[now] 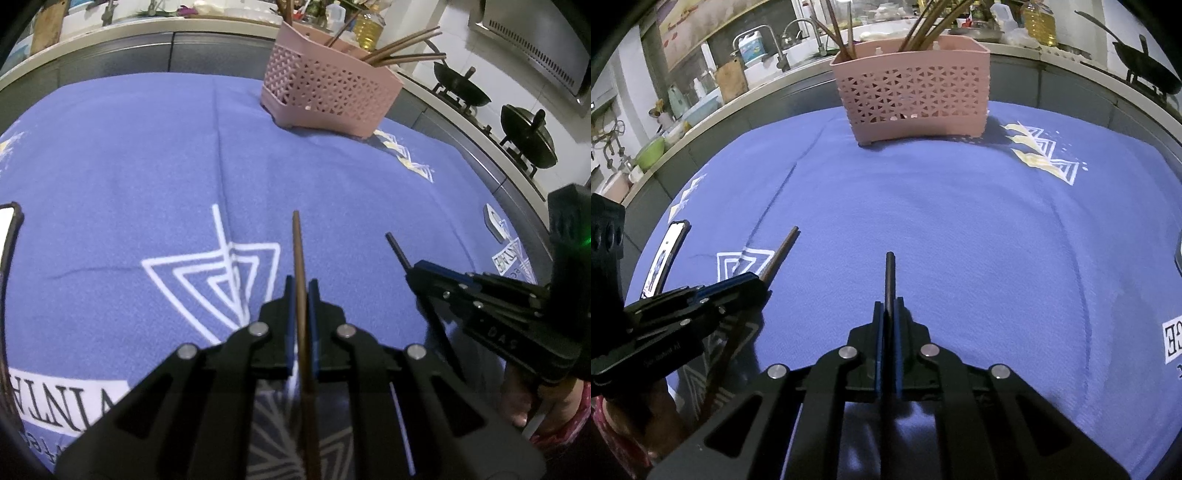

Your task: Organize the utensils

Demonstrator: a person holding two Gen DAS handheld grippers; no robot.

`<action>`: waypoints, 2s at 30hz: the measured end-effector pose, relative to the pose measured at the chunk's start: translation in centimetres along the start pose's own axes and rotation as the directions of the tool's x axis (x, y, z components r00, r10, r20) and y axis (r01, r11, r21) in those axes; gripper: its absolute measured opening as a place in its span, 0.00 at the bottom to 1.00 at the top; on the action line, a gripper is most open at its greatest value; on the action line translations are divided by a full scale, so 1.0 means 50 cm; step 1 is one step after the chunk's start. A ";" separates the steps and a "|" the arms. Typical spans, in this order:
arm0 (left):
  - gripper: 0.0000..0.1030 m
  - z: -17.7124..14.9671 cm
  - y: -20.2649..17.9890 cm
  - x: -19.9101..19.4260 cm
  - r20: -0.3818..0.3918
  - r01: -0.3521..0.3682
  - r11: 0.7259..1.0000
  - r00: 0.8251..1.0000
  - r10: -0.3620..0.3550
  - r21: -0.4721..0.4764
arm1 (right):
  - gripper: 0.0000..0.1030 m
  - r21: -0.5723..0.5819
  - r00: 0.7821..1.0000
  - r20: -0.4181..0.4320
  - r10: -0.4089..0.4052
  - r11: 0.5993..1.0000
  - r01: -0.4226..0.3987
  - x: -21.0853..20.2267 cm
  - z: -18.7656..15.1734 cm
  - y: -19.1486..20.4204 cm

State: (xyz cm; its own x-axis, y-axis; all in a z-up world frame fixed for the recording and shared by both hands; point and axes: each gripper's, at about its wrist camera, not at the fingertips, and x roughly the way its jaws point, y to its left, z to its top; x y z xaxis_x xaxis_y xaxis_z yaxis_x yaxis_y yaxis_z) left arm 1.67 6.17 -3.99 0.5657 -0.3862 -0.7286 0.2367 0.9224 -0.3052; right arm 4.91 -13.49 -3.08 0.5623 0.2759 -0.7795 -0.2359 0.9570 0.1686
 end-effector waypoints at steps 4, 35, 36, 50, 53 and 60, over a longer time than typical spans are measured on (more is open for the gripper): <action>0.07 -0.002 0.003 0.000 0.004 0.011 1.000 1.000 -0.011 0.001 | 0.05 -0.003 1.000 -0.003 0.008 1.000 -0.008 0.006 0.006 0.010; 0.08 -0.010 0.005 -0.002 0.032 0.034 0.999 0.999 -0.035 0.011 | 0.05 -0.004 1.000 -0.001 0.006 1.000 -0.006 0.015 0.013 0.026; 0.08 -0.010 0.005 -0.002 0.032 0.034 0.999 0.999 -0.034 0.011 | 0.05 -0.004 1.000 0.000 0.007 1.000 -0.007 0.016 0.013 0.027; 0.08 -0.009 0.005 -0.002 0.032 0.035 0.999 0.999 -0.035 0.011 | 0.05 -0.004 1.000 0.004 0.019 1.000 -0.019 0.017 0.014 0.032; 0.08 -0.009 0.005 -0.002 0.032 0.034 0.999 0.999 -0.035 0.012 | 0.05 -0.005 1.000 0.004 0.019 1.000 -0.019 0.017 0.014 0.033; 0.08 -0.010 0.005 -0.001 0.033 0.034 0.999 0.999 -0.035 0.013 | 0.05 -0.001 1.000 0.005 0.021 1.000 -0.021 0.017 0.014 0.032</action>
State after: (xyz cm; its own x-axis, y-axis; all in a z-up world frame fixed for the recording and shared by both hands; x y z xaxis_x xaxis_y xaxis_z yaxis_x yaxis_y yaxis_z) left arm 1.31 6.40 -4.34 0.5825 -0.4179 -0.6972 0.2664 0.9085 -0.3220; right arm 5.58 -11.65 -3.05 0.5608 0.2965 -0.7730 -0.2487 0.9509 0.1844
